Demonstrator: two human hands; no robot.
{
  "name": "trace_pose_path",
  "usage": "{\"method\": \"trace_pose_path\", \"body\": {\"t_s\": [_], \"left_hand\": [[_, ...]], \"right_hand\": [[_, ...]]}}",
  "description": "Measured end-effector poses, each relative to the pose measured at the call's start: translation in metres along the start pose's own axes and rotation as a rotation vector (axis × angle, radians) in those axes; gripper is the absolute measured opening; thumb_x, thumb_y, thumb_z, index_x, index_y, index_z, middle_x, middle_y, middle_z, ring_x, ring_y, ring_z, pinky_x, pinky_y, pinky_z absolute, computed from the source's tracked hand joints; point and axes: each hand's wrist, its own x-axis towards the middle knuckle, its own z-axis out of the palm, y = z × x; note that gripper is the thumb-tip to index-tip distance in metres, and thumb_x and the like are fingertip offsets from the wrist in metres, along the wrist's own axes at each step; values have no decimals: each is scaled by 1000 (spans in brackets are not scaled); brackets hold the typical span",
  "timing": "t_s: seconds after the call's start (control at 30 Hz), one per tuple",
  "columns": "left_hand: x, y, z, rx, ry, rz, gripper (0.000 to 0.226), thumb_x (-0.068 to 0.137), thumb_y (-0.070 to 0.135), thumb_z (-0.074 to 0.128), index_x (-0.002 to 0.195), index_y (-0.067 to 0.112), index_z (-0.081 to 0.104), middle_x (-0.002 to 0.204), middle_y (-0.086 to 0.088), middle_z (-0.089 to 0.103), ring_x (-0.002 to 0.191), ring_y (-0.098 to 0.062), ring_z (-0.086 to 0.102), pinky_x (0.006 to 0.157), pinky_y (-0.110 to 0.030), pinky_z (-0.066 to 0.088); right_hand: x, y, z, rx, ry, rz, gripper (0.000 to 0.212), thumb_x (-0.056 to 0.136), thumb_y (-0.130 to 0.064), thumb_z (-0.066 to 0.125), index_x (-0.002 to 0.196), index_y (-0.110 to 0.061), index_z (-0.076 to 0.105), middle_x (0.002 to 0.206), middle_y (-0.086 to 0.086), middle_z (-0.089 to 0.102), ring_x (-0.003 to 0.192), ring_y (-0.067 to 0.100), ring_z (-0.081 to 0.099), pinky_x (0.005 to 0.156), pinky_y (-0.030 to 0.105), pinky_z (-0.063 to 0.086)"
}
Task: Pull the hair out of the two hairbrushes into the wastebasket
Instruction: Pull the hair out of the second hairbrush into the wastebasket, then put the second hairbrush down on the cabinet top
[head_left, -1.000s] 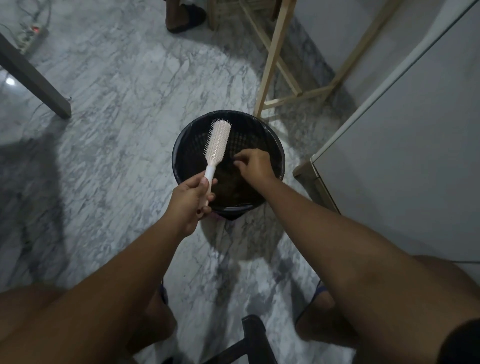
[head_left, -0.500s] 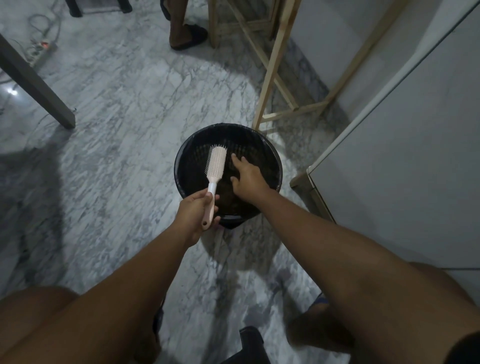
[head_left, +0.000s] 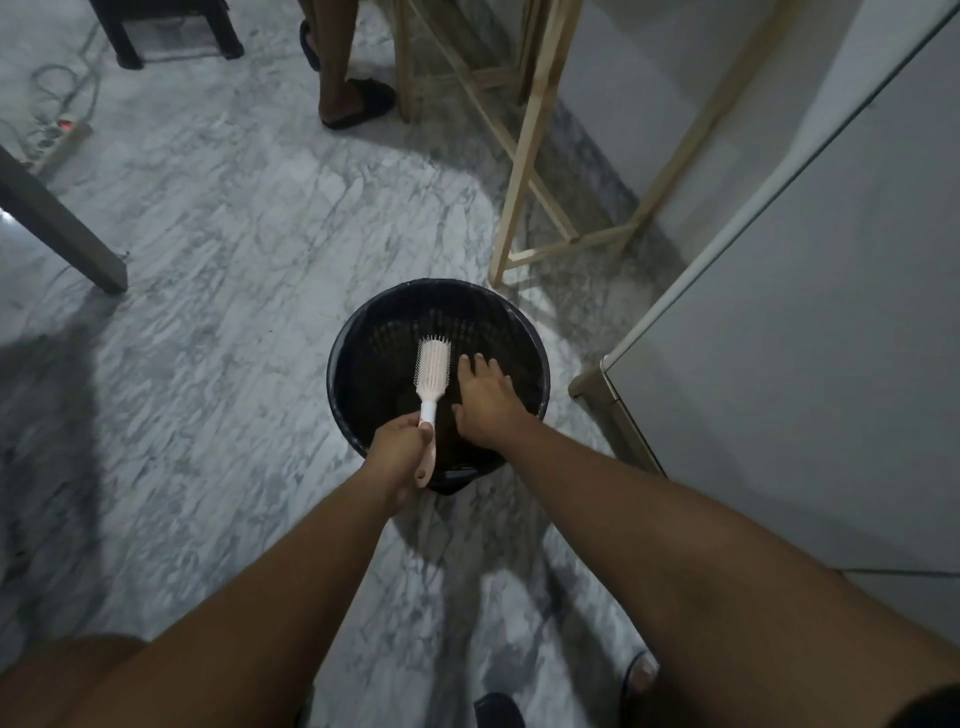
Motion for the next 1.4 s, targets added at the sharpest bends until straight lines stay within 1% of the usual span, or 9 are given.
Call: {"method": "trace_pose_path", "body": {"t_s": [0.37,0.5,0.6,0.77,0.83,0.9,0.97,1.07,1.4], "left_hand": [[-68,75,12,53,-23,-1,29,102,14,47,124,20,64,115,-12,66,108,-33,61,95,-47,49],[-130,155,29,72,-70,80,27,101,16,48,122,21,64,111,-11,67,94,-27,61,67,-37,49],[-193,223,48,107,-104,123,27,100,16,50,124,20,62,112,-12,63,95,-29,58,60,-35,44],[-298,325,92,192,-232,276,32,104,9,44,133,6,56,83,-12,50,59,-21,40,50,-33,26],[-337,356,119,193,-287,279,34,103,6,44,136,8,54,89,-12,52,66,-23,45,55,-33,32],[-370,377,150,178,-368,243,39,103,5,44,141,9,51,110,-15,57,93,-30,57,75,-38,46],[-393,386,185,207,-448,233,43,103,6,42,146,10,47,127,-19,54,110,-34,55,90,-42,45],[-417,380,240,273,-532,223,38,103,6,41,138,8,52,106,-15,55,83,-26,51,68,-35,40],[-507,275,398,534,-863,106,24,103,3,39,113,8,61,89,-9,51,73,-21,41,64,-34,33]], "right_hand": [[-39,-19,-101,4,97,-23,82,96,-26,57,158,-8,7,164,23,10,152,42,7,122,58,17],[-78,-31,-199,24,228,-21,79,96,-25,57,157,-6,11,163,22,12,151,42,10,120,58,20],[-113,-35,-283,48,325,28,80,97,-25,57,158,-9,9,164,19,9,152,40,5,122,56,17],[-178,-17,-432,61,488,130,80,96,-28,56,157,-9,9,164,20,12,151,40,9,122,54,19],[-210,-3,-476,48,553,175,78,95,-31,57,156,-6,14,161,22,17,149,42,14,120,54,23],[-241,15,-506,56,598,238,76,95,-30,57,155,-6,16,159,20,22,148,41,17,117,55,26],[-269,38,-524,60,626,311,75,94,-30,56,154,-6,18,156,19,26,145,40,24,114,55,30],[-313,81,-535,51,636,440,73,96,-34,54,154,-6,18,157,18,25,144,39,24,113,54,31],[-483,219,-484,136,633,889,73,98,-34,53,155,-7,16,159,19,22,146,41,21,115,54,30]]}}
